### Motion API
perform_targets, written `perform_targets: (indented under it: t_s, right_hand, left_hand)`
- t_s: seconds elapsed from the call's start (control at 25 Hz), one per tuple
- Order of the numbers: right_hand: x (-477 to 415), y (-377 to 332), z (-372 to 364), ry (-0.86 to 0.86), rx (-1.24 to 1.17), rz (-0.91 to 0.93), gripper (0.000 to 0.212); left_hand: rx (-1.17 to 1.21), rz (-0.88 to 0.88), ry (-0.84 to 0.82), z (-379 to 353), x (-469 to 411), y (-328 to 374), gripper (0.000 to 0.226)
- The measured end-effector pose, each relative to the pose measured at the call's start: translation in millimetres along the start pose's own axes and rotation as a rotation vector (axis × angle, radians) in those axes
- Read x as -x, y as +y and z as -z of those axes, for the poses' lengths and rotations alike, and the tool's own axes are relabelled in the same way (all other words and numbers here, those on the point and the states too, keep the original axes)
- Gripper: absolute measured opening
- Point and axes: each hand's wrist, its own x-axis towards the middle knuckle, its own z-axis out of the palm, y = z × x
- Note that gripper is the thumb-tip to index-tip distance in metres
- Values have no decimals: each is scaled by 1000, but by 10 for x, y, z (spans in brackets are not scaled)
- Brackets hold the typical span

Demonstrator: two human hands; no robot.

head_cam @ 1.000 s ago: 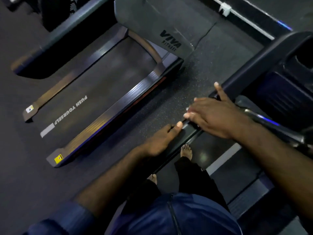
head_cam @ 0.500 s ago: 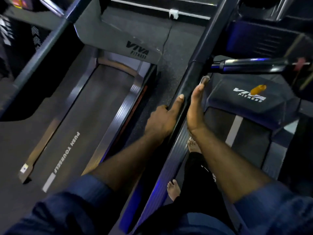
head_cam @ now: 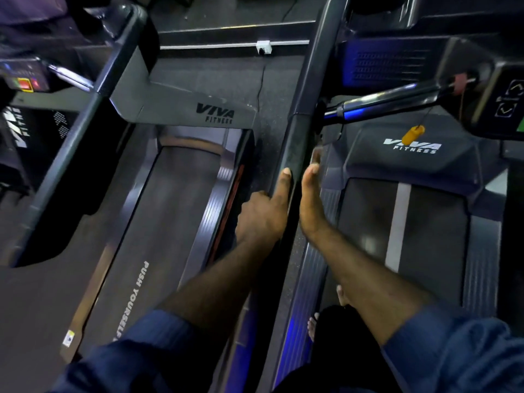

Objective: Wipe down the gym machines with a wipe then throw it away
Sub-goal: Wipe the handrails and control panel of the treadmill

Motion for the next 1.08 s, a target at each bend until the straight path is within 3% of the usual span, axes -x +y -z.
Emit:
perform_targets:
  t_s: [0.16, 0.4, 0.52, 0.64, 0.76, 0.88, 0.96, 1.08]
  right_hand:
    - [846, 263, -39, -148, -12, 3, 100]
    - [-209, -79, 69, 33, -71, 19, 101]
    - [505, 186, -32, -69, -72, -78, 98]
    - [991, 196, -89, -86, -15, -20, 90]
    - [235, 33, -36, -6, 49, 16, 94]
    - [-132, -9, 71, 46, -111, -58, 99]
    - [279, 188, -20, 14, -210, -92, 100]
    - [1028, 456, -283, -22, -193, -66, 102]
  left_hand:
    - [-15, -17, 0, -6, 12, 30, 96]
    - [-14, -45, 33, -6, 46, 36, 84]
    - [-22, -59, 39, -1, 60, 51, 83]
    - [-42, -55, 31, 9, 44, 41, 88]
    - [-24, -69, 20, 18, 38, 47, 89]
    - [-24, -107, 18, 29, 98, 38, 90]
    - [-29, -109, 4, 53, 147, 34, 90]
    - [-59, -106, -9, 68, 172, 53, 72]
